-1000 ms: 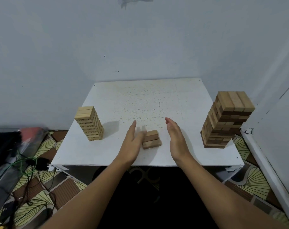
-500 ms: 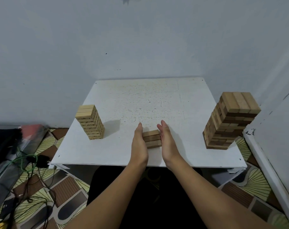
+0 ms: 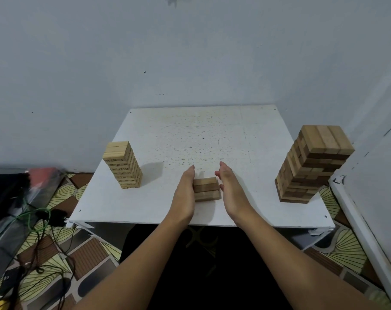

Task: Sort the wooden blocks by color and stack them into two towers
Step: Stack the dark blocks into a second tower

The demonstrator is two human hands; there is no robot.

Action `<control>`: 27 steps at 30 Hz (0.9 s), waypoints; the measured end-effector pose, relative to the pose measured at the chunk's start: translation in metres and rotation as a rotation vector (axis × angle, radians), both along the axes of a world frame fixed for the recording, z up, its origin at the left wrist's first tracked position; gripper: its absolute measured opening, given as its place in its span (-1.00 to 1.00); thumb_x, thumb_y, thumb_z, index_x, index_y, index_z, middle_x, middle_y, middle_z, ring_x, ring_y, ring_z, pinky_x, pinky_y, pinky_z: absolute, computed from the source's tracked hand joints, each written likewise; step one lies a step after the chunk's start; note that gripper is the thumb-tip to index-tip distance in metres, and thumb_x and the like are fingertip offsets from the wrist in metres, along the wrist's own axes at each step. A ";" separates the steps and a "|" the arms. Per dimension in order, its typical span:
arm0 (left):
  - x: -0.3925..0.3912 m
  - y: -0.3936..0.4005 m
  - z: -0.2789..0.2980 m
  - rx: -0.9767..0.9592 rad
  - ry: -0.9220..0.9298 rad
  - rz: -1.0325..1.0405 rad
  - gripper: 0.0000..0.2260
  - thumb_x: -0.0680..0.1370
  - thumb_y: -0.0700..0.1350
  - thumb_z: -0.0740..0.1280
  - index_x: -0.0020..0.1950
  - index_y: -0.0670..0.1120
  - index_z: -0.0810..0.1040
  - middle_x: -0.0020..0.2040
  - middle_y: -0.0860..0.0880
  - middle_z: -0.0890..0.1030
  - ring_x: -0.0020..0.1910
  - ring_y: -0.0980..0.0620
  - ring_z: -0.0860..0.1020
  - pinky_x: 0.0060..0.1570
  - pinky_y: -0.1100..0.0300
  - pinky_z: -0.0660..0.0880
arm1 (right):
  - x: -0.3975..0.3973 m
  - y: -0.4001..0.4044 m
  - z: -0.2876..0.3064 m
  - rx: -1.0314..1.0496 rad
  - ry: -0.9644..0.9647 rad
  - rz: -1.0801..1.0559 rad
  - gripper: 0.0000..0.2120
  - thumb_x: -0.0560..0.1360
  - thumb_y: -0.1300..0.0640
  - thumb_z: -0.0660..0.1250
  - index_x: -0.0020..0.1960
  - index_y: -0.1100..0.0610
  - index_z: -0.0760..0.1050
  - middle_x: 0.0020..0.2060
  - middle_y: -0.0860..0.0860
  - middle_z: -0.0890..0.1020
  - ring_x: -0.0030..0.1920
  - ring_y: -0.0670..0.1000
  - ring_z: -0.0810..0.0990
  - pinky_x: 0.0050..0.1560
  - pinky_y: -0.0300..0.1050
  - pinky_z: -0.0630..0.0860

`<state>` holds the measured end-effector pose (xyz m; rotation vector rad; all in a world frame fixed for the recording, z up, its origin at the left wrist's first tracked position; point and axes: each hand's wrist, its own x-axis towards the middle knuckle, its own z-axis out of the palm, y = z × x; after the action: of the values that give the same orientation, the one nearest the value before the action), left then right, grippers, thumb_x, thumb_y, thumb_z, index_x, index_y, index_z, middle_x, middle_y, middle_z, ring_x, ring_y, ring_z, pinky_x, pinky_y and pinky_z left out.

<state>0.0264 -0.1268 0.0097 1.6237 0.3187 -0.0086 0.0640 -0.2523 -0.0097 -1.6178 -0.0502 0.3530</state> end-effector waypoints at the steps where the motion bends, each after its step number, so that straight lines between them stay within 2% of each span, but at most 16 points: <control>1: 0.002 0.010 -0.002 0.107 0.002 -0.026 -0.72 0.76 0.05 0.09 0.39 0.07 0.49 0.31 0.29 0.59 0.25 0.42 0.47 0.28 0.45 0.31 | 0.003 -0.005 0.003 -0.066 -0.045 0.024 -0.38 0.62 -0.31 0.12 0.61 -0.10 0.23 0.50 -0.15 0.34 0.52 -0.13 0.28 0.54 -0.08 0.19; 2: 0.002 0.020 -0.002 0.230 0.012 -0.067 -0.62 0.73 0.06 0.20 0.54 0.06 0.38 0.47 0.18 0.46 0.40 0.28 0.39 0.38 0.31 0.27 | 0.007 -0.012 0.006 -0.161 -0.098 0.051 -0.49 0.66 -0.18 0.18 0.58 -0.11 0.27 0.45 -0.14 0.36 0.49 -0.12 0.29 0.48 -0.11 0.22; 3: 0.003 0.032 -0.004 0.330 0.028 -0.114 -0.51 0.68 0.05 0.31 0.60 0.05 0.32 0.50 0.11 0.41 0.45 0.19 0.37 0.38 0.23 0.28 | 0.012 -0.019 0.008 -0.277 -0.155 0.097 -0.52 0.66 -0.08 0.24 0.57 -0.13 0.29 0.42 -0.12 0.36 0.47 -0.11 0.29 0.46 -0.11 0.23; 6: 0.008 0.063 -0.002 0.549 0.112 -0.332 -0.22 0.47 0.01 0.59 0.61 0.07 0.30 0.38 0.04 0.45 0.37 0.08 0.43 0.34 0.19 0.35 | 0.026 -0.040 0.014 -0.629 -0.235 0.368 -0.33 0.58 0.00 0.35 0.62 -0.17 0.16 0.48 -0.06 0.30 0.52 0.00 0.19 0.47 -0.04 0.22; 9: 0.017 0.078 -0.001 0.686 0.158 -0.437 -0.11 0.34 0.11 0.67 0.59 0.08 0.35 0.33 0.06 0.43 0.32 0.08 0.44 0.34 0.14 0.38 | 0.036 -0.047 0.020 -0.825 -0.232 0.558 -0.19 0.53 -0.03 0.42 0.65 -0.16 0.07 0.52 -0.05 0.23 0.55 0.04 0.10 0.52 0.07 0.22; 12: 0.027 0.080 -0.003 0.725 0.158 -0.436 -0.10 0.29 0.17 0.69 0.56 0.07 0.41 0.27 0.09 0.42 0.27 0.10 0.44 0.31 0.16 0.39 | 0.043 -0.044 0.025 -0.868 -0.240 0.579 -0.17 0.50 -0.06 0.48 0.65 -0.14 0.13 0.49 -0.06 0.24 0.53 0.02 0.11 0.52 0.06 0.22; 16: 0.031 0.082 -0.009 0.750 0.129 -0.423 -0.17 0.30 0.14 0.69 0.52 0.08 0.49 0.23 0.09 0.41 0.22 0.11 0.44 0.22 0.18 0.39 | 0.048 -0.041 0.024 -0.910 -0.259 0.588 -0.18 0.48 -0.09 0.51 0.63 -0.14 0.18 0.45 -0.08 0.25 0.48 0.02 0.14 0.48 0.00 0.24; 23: 0.032 0.081 -0.012 0.727 0.089 -0.378 -0.25 0.27 0.11 0.71 0.43 0.13 0.57 0.16 0.12 0.42 0.13 0.19 0.45 0.11 0.23 0.39 | 0.048 -0.041 0.018 -0.881 -0.288 0.555 -0.23 0.47 -0.11 0.52 0.59 -0.15 0.25 0.41 -0.09 0.27 0.46 0.01 0.16 0.43 -0.05 0.24; 27: 0.033 0.081 -0.012 0.723 0.088 -0.376 -0.25 0.25 0.11 0.71 0.41 0.14 0.58 0.15 0.11 0.42 0.12 0.19 0.45 0.12 0.22 0.40 | 0.050 -0.042 0.016 -0.867 -0.288 0.550 -0.23 0.47 -0.11 0.52 0.59 -0.16 0.25 0.40 -0.09 0.27 0.45 0.00 0.16 0.45 -0.02 0.24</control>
<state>0.0591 -0.0462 -0.0022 2.3869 0.0733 -0.2788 0.1136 -0.2947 0.0068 -2.5030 -0.6448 0.6098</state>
